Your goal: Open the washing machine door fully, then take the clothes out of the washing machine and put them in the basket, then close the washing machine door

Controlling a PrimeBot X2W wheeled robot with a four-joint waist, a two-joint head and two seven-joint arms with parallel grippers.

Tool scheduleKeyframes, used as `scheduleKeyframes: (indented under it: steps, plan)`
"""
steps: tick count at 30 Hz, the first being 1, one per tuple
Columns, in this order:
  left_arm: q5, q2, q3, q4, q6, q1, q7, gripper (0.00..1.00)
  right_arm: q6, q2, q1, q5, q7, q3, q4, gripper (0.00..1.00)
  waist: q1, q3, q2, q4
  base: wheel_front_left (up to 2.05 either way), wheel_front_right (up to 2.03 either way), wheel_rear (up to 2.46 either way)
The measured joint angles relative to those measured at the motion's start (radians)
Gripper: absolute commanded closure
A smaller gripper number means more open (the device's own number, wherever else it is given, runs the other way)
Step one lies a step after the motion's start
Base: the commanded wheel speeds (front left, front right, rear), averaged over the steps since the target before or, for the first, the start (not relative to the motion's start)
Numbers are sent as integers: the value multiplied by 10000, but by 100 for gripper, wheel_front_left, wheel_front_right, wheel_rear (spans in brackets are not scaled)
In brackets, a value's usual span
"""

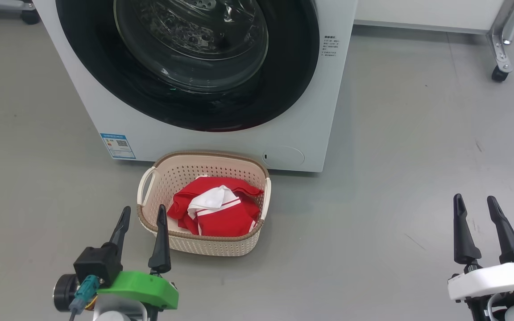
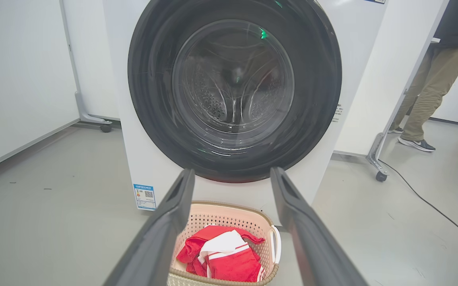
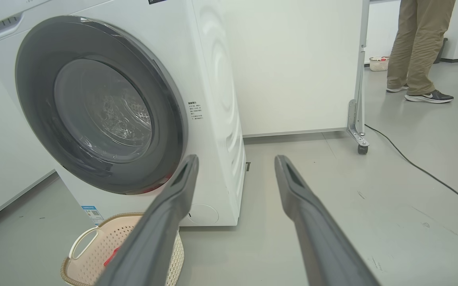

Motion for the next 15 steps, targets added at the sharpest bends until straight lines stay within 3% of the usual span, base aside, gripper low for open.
scheduleKeyframes:
  steps: [15]
  plan:
    - [-224,0,-171,-33,-130,15,0,0,176,263,22,-132,0,-199,2,0,0,-2,0,-65,0,0,0]
